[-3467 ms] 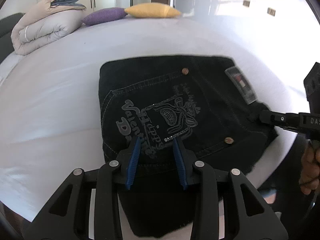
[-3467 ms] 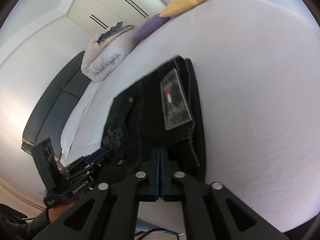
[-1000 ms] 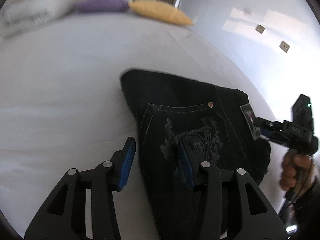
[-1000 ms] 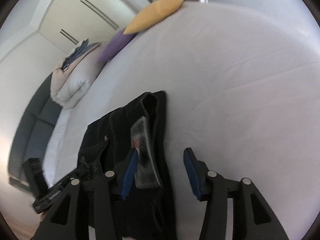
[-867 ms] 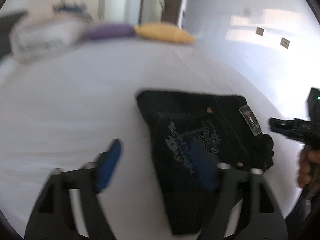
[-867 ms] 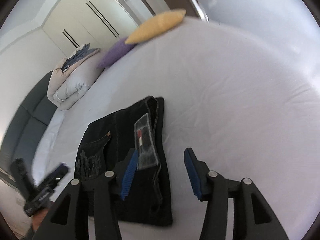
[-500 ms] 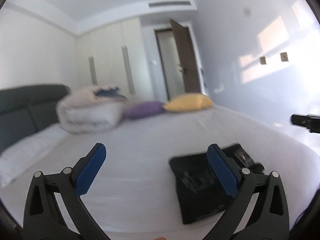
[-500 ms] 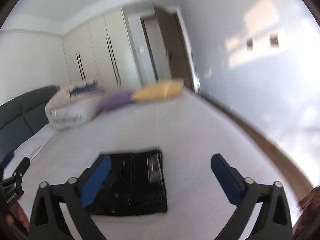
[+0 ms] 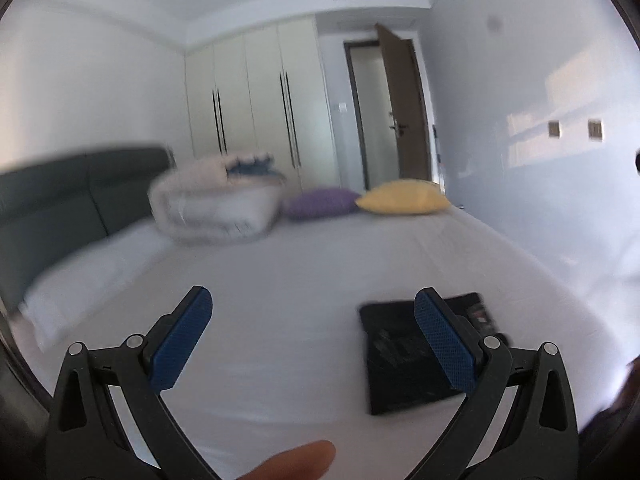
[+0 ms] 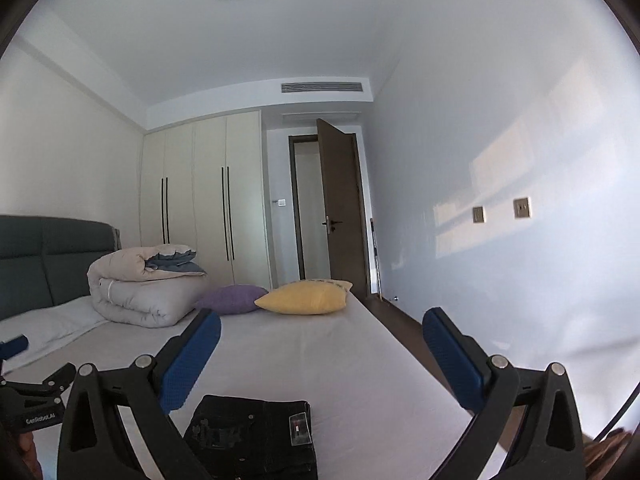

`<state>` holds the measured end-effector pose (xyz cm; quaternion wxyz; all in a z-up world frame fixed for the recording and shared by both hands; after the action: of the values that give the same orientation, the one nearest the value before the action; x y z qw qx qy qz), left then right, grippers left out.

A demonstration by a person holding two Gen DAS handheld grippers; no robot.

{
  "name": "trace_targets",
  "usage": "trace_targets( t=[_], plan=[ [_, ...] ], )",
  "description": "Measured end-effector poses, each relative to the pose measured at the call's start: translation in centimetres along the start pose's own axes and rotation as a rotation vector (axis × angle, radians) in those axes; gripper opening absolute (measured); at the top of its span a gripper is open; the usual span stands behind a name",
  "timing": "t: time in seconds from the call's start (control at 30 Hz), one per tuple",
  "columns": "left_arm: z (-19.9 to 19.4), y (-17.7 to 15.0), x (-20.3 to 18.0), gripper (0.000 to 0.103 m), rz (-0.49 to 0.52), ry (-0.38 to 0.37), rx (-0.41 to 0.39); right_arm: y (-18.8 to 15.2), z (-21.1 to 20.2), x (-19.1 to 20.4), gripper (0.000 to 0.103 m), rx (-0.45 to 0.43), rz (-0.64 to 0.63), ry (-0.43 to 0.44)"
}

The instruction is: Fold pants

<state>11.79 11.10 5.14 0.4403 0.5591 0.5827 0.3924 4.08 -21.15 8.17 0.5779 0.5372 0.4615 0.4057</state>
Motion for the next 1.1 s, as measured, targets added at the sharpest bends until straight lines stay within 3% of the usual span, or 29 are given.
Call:
trace_targets(
  t=[0.1, 0.3, 0.43, 0.53, 0.73, 1.1],
  plan=[
    [0.1, -1.6, 0.3, 0.103, -0.058, -0.039, 0.07, -0.6, -0.1, 0.6, 0.103, 0.043, 0.007, 0.034],
    [2.3, -6.9, 0.4, 0.103, -0.071, -0.024, 0.232, -5.7, 1.8, 2.0, 0.103, 0.295, 0.027, 0.079],
    [3.1, -10.0, 0.0, 0.103, -0.055, -0.018, 0.291, -9.8, 3.4, 2.8, 0.103, 0.45, 0.083, 0.111],
    [4.1, -12.1, -0.3, 0.103, -0.053, -0.022, 0.333, -12.3, 3.6, 3.7, 0.103, 0.527, 0.057, 0.112],
    [7.7, -14.7, 0.1, 0.103, -0.05, -0.02, 0.386, -15.4, 3.3, 5.6, 0.103, 0.595, 0.014, 0.137],
    [9.0, -16.3, 0.4, 0.103, -0.066, -0.022, 0.435, -16.8, 3.6, 6.4, 0.103, 0.635, -0.017, 0.144]
  ],
)
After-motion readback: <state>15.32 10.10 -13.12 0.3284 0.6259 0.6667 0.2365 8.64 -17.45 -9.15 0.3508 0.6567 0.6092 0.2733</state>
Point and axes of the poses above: each gripper's, at about its wrist camera, not at the fingertips, and z roughly the way its jaws point, x to its left, y to its top, the point moved 10 cm from there along z, roughly the way its jaws point, and after that the axes turned 10 degrees about -z, right-handed, at the moved point
